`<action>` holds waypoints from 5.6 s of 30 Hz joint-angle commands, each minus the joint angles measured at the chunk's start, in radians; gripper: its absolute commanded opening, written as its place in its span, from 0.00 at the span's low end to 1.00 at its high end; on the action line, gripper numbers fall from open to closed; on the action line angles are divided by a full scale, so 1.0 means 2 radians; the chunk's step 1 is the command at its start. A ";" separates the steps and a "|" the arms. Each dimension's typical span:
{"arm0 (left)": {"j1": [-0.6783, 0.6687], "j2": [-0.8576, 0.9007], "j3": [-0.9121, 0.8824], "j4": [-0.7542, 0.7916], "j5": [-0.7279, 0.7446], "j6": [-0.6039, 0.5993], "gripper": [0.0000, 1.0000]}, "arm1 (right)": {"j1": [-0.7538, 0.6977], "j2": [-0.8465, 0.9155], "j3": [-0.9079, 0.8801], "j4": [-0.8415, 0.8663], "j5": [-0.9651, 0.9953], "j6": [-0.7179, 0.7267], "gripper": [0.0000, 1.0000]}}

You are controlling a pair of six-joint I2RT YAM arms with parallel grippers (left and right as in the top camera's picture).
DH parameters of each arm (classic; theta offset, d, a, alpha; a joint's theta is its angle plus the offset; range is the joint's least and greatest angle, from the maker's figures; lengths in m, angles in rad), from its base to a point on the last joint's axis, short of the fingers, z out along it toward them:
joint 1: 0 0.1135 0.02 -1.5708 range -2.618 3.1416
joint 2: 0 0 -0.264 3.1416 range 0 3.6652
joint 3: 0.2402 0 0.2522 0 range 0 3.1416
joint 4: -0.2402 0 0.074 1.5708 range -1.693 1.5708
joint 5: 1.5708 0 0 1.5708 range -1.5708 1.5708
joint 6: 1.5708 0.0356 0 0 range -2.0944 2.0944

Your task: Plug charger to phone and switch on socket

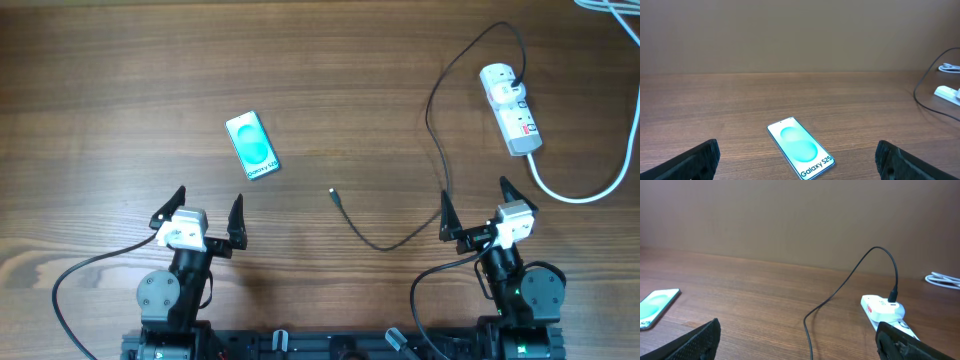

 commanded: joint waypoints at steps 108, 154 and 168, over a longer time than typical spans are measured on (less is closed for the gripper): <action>0.000 0.702 0.772 -0.601 0.218 -0.194 1.00 | -0.002 0.002 -0.001 0.001 0.006 -0.005 1.00; -0.114 1.049 0.743 -0.447 -0.117 -0.340 1.00 | -0.002 0.002 -0.001 0.001 0.006 -0.005 1.00; -0.115 1.065 0.724 -0.462 -0.074 -0.338 0.78 | -0.002 0.002 -0.001 0.001 0.006 -0.005 1.00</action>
